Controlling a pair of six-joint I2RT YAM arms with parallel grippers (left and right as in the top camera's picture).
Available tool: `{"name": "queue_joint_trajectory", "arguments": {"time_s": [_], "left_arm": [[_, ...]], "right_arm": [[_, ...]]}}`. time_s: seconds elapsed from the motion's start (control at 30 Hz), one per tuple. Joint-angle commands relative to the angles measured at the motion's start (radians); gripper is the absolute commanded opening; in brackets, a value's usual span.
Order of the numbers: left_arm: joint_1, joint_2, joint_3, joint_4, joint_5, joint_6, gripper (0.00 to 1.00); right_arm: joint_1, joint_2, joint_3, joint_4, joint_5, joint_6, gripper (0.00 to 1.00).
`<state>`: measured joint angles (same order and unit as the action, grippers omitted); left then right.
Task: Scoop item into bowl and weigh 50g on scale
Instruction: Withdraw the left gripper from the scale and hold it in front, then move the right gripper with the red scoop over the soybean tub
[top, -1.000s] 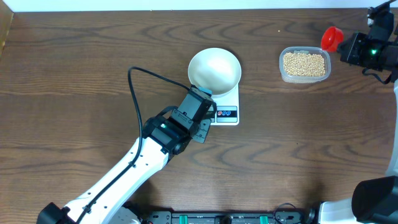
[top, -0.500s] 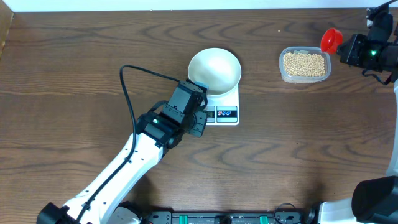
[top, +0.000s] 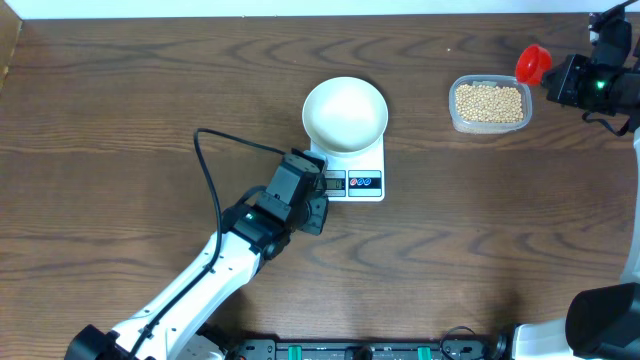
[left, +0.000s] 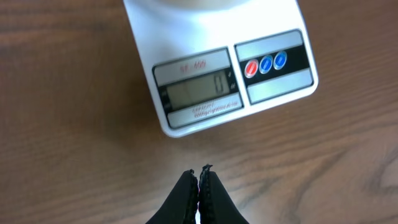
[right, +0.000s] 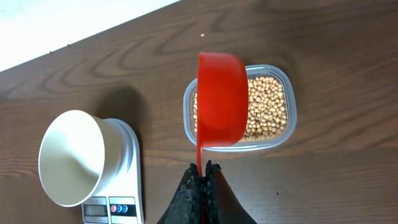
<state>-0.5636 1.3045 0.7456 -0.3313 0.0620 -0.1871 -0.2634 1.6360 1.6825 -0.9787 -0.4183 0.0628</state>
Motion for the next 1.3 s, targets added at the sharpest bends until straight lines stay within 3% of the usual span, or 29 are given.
{"name": "queue_joint_trajectory", "arguments": {"time_s": [0.0, 0.27, 0.33, 0.6, 0.7, 0.77, 0.83, 0.9, 1.27], "left_arm": [[0.004, -0.018, -0.02, -0.011, 0.006, 0.018, 0.07], [0.004, -0.018, -0.02, -0.008, 0.005, 0.048, 0.09], [0.004, -0.018, -0.02, -0.011, 0.006, 0.048, 0.25], [0.004, -0.018, -0.02, -0.062, 0.006, 0.048, 0.34], [0.004, -0.018, -0.02, -0.064, 0.006, 0.048, 0.44], [0.004, -0.018, -0.02, -0.064, 0.006, 0.048, 0.66], [0.004, -0.018, -0.02, -0.064, 0.006, 0.048, 0.69], [0.004, -0.018, -0.02, -0.064, 0.006, 0.048, 0.86], [0.004, -0.018, -0.02, -0.064, 0.006, 0.048, 0.88]], "right_arm": [[0.003, -0.001, 0.017, -0.008, -0.01, -0.016, 0.01], [0.003, -0.001, 0.017, -0.01, -0.01, -0.016, 0.01], [0.003, -0.001, 0.017, -0.01, -0.011, -0.016, 0.01], [0.003, -0.001, 0.017, -0.011, -0.01, -0.027, 0.01], [0.003, -0.001, 0.017, -0.012, -0.01, -0.027, 0.01], [0.003, -0.001, 0.017, -0.012, -0.01, -0.027, 0.01], [0.003, -0.001, 0.017, -0.012, -0.01, -0.028, 0.01], [0.003, -0.001, 0.017, -0.012, -0.01, -0.028, 0.01], [0.003, -0.001, 0.017, -0.017, -0.01, -0.035, 0.01]]}}
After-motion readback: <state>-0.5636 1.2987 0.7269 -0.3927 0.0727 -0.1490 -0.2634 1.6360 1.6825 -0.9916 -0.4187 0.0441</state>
